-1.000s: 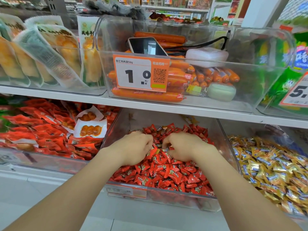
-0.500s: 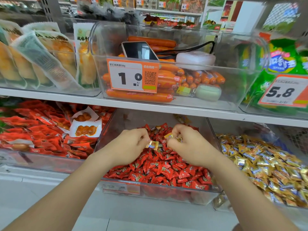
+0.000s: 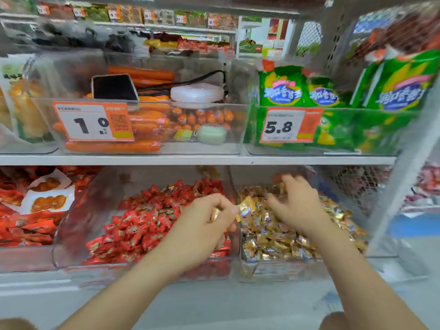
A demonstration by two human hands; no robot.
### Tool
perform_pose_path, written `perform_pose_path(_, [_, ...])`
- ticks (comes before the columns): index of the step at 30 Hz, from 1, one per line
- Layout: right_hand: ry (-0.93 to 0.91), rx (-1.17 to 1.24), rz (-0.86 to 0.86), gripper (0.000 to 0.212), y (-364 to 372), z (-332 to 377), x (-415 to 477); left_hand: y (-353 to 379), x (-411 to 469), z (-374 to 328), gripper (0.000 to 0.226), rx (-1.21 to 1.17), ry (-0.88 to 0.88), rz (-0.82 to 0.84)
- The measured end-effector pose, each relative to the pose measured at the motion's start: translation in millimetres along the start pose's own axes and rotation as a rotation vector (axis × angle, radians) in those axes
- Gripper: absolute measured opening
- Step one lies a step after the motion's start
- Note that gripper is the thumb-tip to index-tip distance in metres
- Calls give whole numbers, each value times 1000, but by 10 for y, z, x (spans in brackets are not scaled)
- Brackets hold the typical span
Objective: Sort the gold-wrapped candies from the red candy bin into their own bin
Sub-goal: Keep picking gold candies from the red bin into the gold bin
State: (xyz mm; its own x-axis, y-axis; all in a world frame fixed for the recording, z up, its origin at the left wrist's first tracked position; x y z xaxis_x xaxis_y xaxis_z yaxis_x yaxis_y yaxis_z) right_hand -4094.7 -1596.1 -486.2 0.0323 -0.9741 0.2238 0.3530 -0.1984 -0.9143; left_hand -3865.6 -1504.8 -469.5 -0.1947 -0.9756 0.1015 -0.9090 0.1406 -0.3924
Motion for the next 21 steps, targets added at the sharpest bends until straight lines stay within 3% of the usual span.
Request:
perform_pose_path(2, [-36, -173, 192, 66, 173, -248, -9, 288, 161, -201, 24, 162, 70, -12])
perform_pose_path(4, [-52, -151, 208, 75, 186, -418, -43, 538, 377, -312, 26, 338, 125, -53])
perform_pose_path(9, [-68, 94, -28, 45, -61, -658, -67, 1090, 971, -240, 18, 626, 67, -79])
perform_pose_path(14, [20, 311, -266, 28, -365, -686, -191, 1455, 1196, 82, 40, 868, -48, 269])
perform_pose_path(19, [-2, 437, -201, 25, -400, -296, -300, 1019, 856, -299, 33, 992, 357, 33])
perform_pose_path(21, [-66, 500, -169, 24, -382, 22, -359, 681, 614, -322, 23, 968, 413, -66])
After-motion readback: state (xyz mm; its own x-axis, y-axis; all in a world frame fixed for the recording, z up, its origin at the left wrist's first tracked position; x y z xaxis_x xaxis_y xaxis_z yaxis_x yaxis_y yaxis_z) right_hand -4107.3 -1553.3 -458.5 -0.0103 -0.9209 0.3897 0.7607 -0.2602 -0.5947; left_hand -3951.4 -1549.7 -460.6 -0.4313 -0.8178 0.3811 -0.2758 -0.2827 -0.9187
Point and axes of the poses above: each hand's wrist, its own x-axis towards the middle knuckle, its own y-axis out of the palm, z = x × y, the point moved 6 cm from there along x, towards the middle knuckle, and after that the axes turned 1 degree about x, right-handed, at the moved point
